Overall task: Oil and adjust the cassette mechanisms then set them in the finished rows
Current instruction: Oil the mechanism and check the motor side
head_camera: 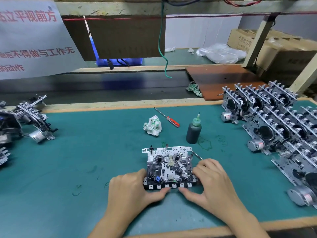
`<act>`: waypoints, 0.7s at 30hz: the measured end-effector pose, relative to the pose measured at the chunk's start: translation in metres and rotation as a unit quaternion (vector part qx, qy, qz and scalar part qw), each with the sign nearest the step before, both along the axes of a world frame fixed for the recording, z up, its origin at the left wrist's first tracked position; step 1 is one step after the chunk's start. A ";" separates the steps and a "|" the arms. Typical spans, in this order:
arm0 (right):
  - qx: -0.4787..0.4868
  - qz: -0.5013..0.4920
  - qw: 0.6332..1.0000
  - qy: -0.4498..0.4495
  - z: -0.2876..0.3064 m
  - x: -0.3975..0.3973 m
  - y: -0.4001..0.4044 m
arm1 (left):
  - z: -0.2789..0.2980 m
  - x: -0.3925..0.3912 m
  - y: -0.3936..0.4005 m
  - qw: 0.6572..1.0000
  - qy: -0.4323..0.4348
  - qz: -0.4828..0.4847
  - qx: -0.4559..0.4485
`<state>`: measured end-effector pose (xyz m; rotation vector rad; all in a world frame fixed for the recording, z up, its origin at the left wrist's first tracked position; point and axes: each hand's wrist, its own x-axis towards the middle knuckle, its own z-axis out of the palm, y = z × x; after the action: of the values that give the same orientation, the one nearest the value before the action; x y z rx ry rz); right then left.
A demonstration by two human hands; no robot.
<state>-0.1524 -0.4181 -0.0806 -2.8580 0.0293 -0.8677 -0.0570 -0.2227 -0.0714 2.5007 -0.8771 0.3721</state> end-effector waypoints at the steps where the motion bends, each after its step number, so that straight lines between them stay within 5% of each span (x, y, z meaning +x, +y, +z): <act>1: 0.010 0.007 1.000 0.005 0.001 -0.001 0.000 | 0.000 0.000 -0.002 1.000 -0.001 0.005 0.003; 8: -0.013 -0.012 1.000 0.001 0.001 -0.001 0.000 | -0.002 0.011 0.010 0.995 -0.002 -0.102 0.017; 15: 0.036 0.026 0.998 0.034 0.002 -0.004 -0.003 | 0.000 0.013 0.011 0.993 -0.083 -0.089 0.000; 21: 0.050 0.010 0.998 0.041 0.001 -0.004 -0.002 | -0.002 0.013 0.017 0.988 -0.053 -0.141 0.025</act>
<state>-0.1560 -0.4206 -0.0800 -2.7937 0.0515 -0.7245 -0.0442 -0.2061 -0.0736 2.3731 -1.2794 0.3939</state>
